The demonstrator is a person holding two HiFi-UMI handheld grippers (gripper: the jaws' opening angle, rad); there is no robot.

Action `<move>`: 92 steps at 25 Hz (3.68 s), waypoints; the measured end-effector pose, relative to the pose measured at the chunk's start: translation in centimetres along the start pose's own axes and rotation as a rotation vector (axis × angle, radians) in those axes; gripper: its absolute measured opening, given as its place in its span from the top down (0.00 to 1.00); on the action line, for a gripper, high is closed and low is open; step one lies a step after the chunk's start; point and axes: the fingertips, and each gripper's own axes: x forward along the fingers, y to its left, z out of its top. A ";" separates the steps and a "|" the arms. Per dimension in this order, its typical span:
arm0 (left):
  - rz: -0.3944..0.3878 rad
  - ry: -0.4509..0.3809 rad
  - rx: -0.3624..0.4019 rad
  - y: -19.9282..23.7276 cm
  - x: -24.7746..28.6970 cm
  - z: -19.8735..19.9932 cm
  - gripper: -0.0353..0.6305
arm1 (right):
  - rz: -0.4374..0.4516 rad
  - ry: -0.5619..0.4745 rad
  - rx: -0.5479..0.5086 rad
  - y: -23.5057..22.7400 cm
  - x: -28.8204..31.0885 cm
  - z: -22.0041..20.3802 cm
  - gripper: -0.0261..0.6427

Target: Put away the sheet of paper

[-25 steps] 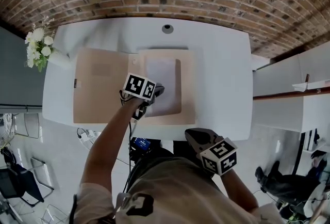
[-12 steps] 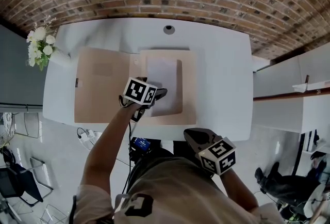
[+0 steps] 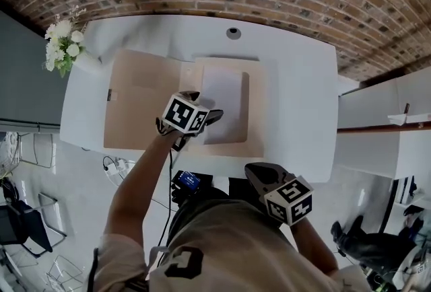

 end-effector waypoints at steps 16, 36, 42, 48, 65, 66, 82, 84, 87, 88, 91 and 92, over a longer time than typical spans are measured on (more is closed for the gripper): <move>0.028 0.006 0.156 -0.5 -1.2 -0.5 0.45 | 0.011 0.003 -0.027 1.1 0.3 0.2 0.93; 0.148 -0.223 0.045 0.3 -10.3 -2.2 0.92 | 0.096 -0.052 -0.012 3.8 1.2 2.7 0.93; 0.155 -0.354 0.031 -0.7 -14.4 -2.5 0.93 | 0.127 -0.061 -0.063 6.1 1.9 3.3 0.93; 0.159 -0.411 0.028 -2.1 -17.4 -4.2 0.93 | 0.097 -0.122 -0.117 7.9 2.1 4.2 0.93; 0.103 -0.521 -0.013 -5.7 -24.5 -9.4 0.93 | 0.057 -0.078 -0.160 13.2 2.2 0.7 0.93; 0.097 -0.518 -0.005 -6.0 -24.5 -9.4 0.93 | 0.056 -0.084 -0.154 13.4 2.1 0.7 0.93; 0.100 -0.490 0.160 -12.7 -25.4 -8.3 0.93 | 0.077 -0.189 -0.217 13.7 -1.5 -0.7 0.93; 0.092 -0.487 0.166 -14.3 -25.2 -8.2 0.93 | 0.077 -0.206 -0.198 13.2 -2.7 -1.3 0.93; 0.081 -0.485 0.185 -16.7 -24.8 -7.9 0.93 | 0.082 -0.224 -0.187 12.6 -4.3 -2.3 0.93; 0.081 -0.483 0.194 -17.5 -24.6 -7.8 0.93 | 0.083 -0.229 -0.187 12.5 -4.8 -2.6 0.93; 0.076 -0.488 0.212 -19.8 -24.3 -8.0 0.93 | 0.084 -0.237 -0.190 12.1 -6.0 -3.7 0.93; 0.074 -0.494 0.218 -20.5 -24.3 -8.1 0.93 | 0.084 -0.238 -0.192 12.0 -6.3 -4.0 0.93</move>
